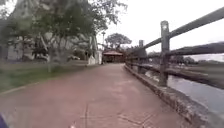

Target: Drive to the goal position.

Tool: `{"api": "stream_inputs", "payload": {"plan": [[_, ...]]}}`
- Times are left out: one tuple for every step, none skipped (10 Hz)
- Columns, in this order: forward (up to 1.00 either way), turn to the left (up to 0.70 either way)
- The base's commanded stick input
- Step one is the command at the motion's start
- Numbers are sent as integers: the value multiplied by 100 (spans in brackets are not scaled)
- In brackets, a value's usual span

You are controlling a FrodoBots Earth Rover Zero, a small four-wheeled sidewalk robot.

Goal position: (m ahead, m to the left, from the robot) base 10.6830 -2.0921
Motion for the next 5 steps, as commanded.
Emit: {"api": "stream_inputs", "payload": {"plan": [[100,0],[100,3],[100,0],[100,0],[100,0]]}}
